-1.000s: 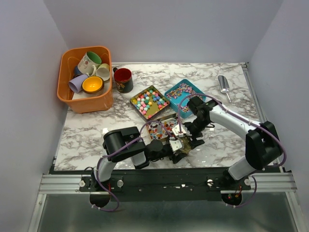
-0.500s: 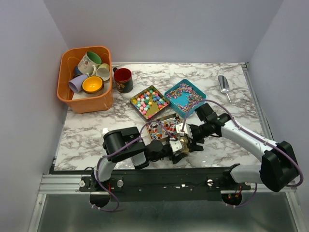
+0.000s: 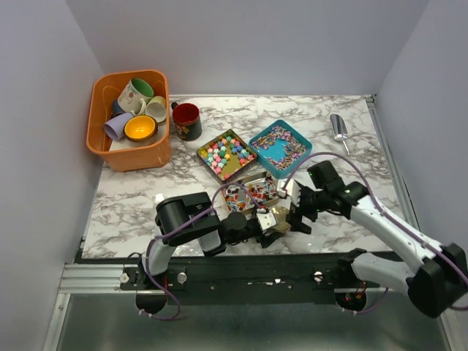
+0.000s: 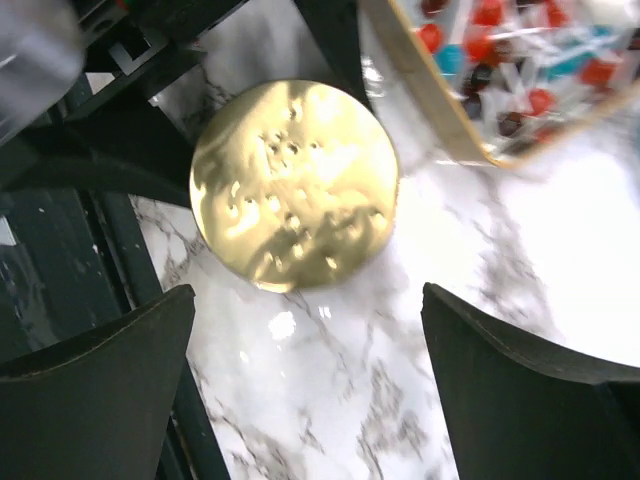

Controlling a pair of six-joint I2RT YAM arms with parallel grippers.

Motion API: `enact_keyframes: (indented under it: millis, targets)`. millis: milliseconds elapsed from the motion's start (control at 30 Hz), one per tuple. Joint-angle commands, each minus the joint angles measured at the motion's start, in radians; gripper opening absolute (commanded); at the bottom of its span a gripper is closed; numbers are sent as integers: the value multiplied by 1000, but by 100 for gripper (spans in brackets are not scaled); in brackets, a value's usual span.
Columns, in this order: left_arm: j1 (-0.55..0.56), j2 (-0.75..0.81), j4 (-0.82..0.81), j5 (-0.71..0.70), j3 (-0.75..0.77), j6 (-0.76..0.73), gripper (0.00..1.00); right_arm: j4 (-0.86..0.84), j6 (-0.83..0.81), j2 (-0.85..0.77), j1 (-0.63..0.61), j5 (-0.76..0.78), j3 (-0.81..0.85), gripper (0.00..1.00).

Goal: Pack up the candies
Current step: Screw the bottle lid onto the packing bottle.

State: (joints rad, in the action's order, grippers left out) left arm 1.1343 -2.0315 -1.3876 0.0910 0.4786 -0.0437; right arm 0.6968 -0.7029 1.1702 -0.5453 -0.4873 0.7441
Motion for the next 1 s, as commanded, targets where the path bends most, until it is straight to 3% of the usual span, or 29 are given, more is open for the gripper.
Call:
enact_keyframes:
  millis: [0, 100, 200, 300, 333, 433, 733, 967]
  targets:
    - [5, -9, 113, -30, -28, -56, 78, 133, -73, -231, 65, 35, 5, 100]
    - [4, -12, 114, -25, -26, -50, 77, 129, -214, -306, 67, -3, -17, 100]
    - [5, -10, 119, -31, -26, -35, 70, 95, -345, -270, 67, -55, -28, 100]
    - [5, -12, 134, -43, -21, -32, 44, 78, -469, -153, 67, -124, 9, 100]
    - [5, -10, 137, -46, -20, -31, 25, 85, -530, -117, 67, -140, 32, 100]
    - [5, -12, 160, -45, -12, -41, 1, 131, -595, 47, 67, -192, 128, 100]
    - [13, -16, 199, -39, 2, -53, 0, 251, -857, 232, 62, -228, 222, 100]
    - [18, -12, 197, -50, -5, -64, 0, 334, -922, 345, 54, -218, 270, 96]
